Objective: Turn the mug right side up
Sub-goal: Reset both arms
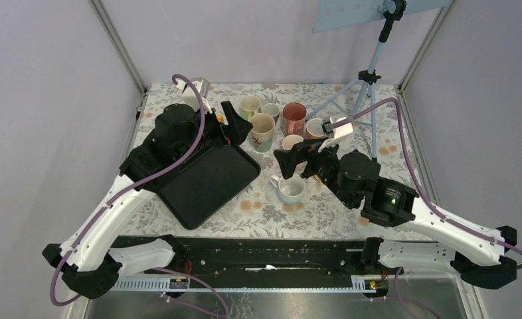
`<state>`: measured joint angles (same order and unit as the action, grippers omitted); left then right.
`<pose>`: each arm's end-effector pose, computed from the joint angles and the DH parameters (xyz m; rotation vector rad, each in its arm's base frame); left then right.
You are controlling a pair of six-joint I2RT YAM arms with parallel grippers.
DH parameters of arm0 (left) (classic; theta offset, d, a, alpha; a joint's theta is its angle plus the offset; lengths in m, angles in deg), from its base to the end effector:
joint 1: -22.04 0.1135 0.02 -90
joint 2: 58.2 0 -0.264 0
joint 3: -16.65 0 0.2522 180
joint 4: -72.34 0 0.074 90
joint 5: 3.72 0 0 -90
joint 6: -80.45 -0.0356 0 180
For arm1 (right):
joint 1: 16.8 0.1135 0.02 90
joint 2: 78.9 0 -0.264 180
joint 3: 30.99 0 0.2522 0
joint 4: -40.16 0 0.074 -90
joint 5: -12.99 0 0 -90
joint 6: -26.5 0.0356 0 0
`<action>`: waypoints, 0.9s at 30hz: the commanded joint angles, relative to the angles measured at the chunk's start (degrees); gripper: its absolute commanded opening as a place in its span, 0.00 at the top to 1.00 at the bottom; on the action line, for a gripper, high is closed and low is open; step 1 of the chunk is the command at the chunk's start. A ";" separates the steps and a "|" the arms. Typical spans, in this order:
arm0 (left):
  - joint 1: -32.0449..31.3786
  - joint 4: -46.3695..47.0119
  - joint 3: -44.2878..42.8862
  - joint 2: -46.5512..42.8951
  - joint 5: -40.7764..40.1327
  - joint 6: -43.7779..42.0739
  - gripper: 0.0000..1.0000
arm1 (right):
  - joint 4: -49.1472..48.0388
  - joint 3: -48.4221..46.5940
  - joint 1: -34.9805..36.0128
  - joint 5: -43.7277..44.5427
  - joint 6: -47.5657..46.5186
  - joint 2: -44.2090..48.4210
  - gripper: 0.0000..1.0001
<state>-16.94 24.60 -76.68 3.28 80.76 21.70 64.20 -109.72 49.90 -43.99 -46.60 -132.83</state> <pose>0.1681 -0.1316 0.4486 0.0596 1.9161 -0.7565 0.0959 0.1736 0.4341 -0.2281 1.5864 0.6976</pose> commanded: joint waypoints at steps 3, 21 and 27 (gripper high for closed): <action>0.09 1.91 -2.27 -0.82 -2.12 -2.48 0.01 | 0.31 -2.70 -0.34 -4.60 -0.52 -0.82 0.00; 0.08 1.85 -2.33 -2.03 -2.25 -4.23 0.01 | 0.44 -3.13 -0.34 -5.66 1.35 -1.21 0.00; 0.05 1.78 -2.60 -2.84 -2.52 -4.54 0.01 | 0.43 -2.99 -0.34 -5.82 1.83 -0.88 0.00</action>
